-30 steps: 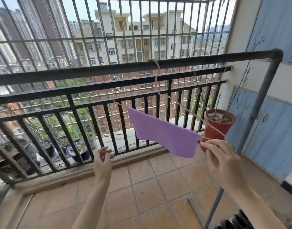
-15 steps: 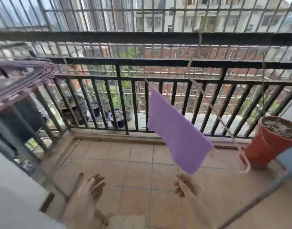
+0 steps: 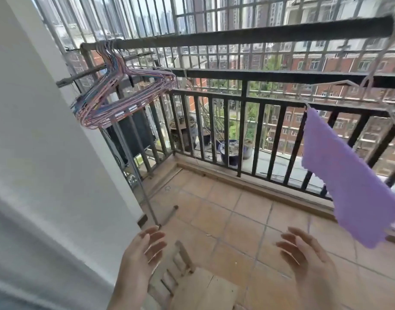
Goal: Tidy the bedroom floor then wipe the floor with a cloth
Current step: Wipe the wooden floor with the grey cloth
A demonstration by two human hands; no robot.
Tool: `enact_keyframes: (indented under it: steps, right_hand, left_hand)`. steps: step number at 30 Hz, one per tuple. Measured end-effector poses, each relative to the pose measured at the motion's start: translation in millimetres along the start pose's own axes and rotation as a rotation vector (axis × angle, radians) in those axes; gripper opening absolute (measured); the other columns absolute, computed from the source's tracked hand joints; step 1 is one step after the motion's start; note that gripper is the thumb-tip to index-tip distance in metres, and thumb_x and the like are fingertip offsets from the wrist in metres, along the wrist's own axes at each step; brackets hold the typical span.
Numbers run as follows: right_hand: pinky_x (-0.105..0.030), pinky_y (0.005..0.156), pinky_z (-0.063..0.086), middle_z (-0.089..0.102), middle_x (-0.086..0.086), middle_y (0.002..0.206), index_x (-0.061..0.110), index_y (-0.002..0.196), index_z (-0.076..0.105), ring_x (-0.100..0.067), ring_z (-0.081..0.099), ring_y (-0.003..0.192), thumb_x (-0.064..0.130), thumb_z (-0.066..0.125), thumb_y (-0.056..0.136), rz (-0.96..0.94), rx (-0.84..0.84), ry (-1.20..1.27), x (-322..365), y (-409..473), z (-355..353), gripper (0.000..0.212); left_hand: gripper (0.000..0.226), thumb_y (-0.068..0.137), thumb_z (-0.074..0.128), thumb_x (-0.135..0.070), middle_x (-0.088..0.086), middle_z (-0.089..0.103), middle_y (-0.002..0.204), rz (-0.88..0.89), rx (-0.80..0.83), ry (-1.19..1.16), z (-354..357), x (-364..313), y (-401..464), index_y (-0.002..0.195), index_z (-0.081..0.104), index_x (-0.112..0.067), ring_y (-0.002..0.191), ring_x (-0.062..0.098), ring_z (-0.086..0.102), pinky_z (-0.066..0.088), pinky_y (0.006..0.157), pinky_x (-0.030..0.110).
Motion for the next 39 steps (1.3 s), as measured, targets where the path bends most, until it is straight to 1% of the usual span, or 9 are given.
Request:
enact_keyframes:
  steps: [9, 11, 13, 15, 19, 22, 24, 31, 39]
  right_hand:
    - [-0.013, 0.048, 0.046, 0.068, 0.000, 0.061, 0.007, 0.088, 0.061, -0.009, 0.064, 0.052, 0.001, 0.038, 0.095, 0.102, 0.225, -0.091, -37.0, -33.9, 38.0, 0.025]
    - [-0.012, 0.046, 0.046, 0.067, 0.001, 0.059, 0.008, 0.087, 0.061, -0.008, 0.064, 0.050, 0.002, 0.038, 0.095, 0.163, 0.259, -0.093, -52.4, -48.8, 41.0, 0.024]
    - [-0.012, 0.046, 0.046, 0.068, 0.001, 0.059, 0.009, 0.087, 0.061, -0.008, 0.064, 0.050, 0.003, 0.038, 0.096, 0.218, 0.296, -0.104, -61.1, -65.1, 41.3, 0.025]
    - [-0.012, 0.046, 0.046, 0.068, 0.001, 0.060, 0.010, 0.086, 0.063, -0.009, 0.065, 0.051, 0.004, 0.038, 0.096, 0.264, 0.337, -0.102, -65.2, -81.1, 42.8, 0.028]
    - [-0.012, 0.051, 0.048, 0.070, 0.001, 0.066, 0.012, 0.091, 0.065, -0.008, 0.066, 0.057, 0.006, 0.040, 0.095, 0.298, 0.509, -0.125, -70.3, -121.7, 74.3, 0.026]
    - [-0.014, 0.055, 0.049, 0.070, 0.000, 0.072, 0.010, 0.097, 0.063, -0.010, 0.067, 0.064, 0.005, 0.041, 0.094, 0.290, 0.703, -0.135, -78.0, -164.1, 117.6, 0.023]
    - [-0.016, 0.058, 0.050, 0.070, -0.001, 0.077, 0.009, 0.099, 0.063, -0.013, 0.067, 0.067, 0.005, 0.042, 0.093, 0.291, 0.831, -0.133, -82.1, -195.7, 145.4, 0.022]
    - [-0.014, 0.061, 0.050, 0.069, 0.002, 0.074, 0.016, 0.093, 0.064, -0.011, 0.066, 0.068, 0.007, 0.045, 0.094, 0.329, 1.232, -0.190, -104.6, -310.3, 222.7, 0.022]
    - [-0.024, 0.076, 0.046, 0.069, -0.001, 0.074, 0.014, 0.095, 0.064, -0.011, 0.065, 0.069, 0.009, 0.044, 0.095, 0.364, 1.517, -0.228, -134.8, -404.9, 297.4, 0.021]
  left_hand:
    - [0.025, 0.096, 0.034, -0.006, 0.000, 0.069, 0.065, 0.128, -0.140, -0.013, -42.8, 4.2, -63.1, 0.089, 0.058, -0.008, 0.053, 0.009, 0.064, 0.049, 0.051, 0.018]
    - [0.019, 0.094, 0.048, -0.017, 0.000, 0.068, 0.061, 0.123, -0.209, -0.095, -62.3, 10.6, -85.0, 0.083, 0.062, -0.010, 0.049, 0.009, 0.062, 0.048, 0.045, 0.015]
    - [0.036, 0.051, 0.087, -0.045, -0.001, 0.067, 0.058, 0.113, -0.266, -0.159, -83.0, 12.1, -110.3, 0.067, 0.072, -0.016, 0.047, 0.009, 0.062, 0.048, 0.043, 0.016]
    - [0.059, 0.008, 0.092, -0.047, 0.000, 0.068, 0.059, 0.121, -0.318, -0.233, -105.4, 10.9, -138.5, 0.058, 0.075, -0.020, 0.048, 0.010, 0.064, 0.049, 0.043, 0.017]
    - [0.030, 0.054, 0.086, -0.044, 0.001, 0.070, 0.067, 0.255, -0.426, -0.290, -147.6, 0.7, -211.8, 0.066, 0.076, -0.019, 0.057, 0.011, 0.067, 0.052, 0.051, 0.018]
    - [0.027, 0.094, 0.048, -0.018, 0.000, 0.069, 0.068, 0.400, -0.546, -0.301, -183.5, -8.3, -262.0, 0.079, 0.070, -0.014, 0.060, 0.010, 0.066, 0.053, 0.057, 0.017]
    - [0.030, 0.097, 0.035, -0.009, -0.002, 0.069, 0.069, 0.473, -0.619, -0.251, -204.4, -17.8, -297.6, 0.090, 0.063, -0.013, 0.062, 0.008, 0.066, 0.052, 0.060, 0.016]
    - [0.027, 0.099, 0.035, -0.012, 0.000, 0.068, 0.085, 0.667, -0.912, -0.251, -270.1, -29.6, -420.2, 0.100, 0.062, -0.015, 0.079, 0.013, 0.067, 0.055, 0.072, 0.021]
    - [0.028, 0.099, 0.034, -0.013, 0.006, 0.068, 0.095, 0.780, -1.094, -0.298, -341.5, -51.0, -497.4, 0.104, 0.062, -0.012, 0.086, 0.017, 0.070, 0.056, 0.076, 0.026]
Point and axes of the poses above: each hand's wrist, its own y-axis towards the middle knuckle, its own z-axis out of the palm, x = y × z, the point moved 1 cm from there along y, towards the middle knuckle
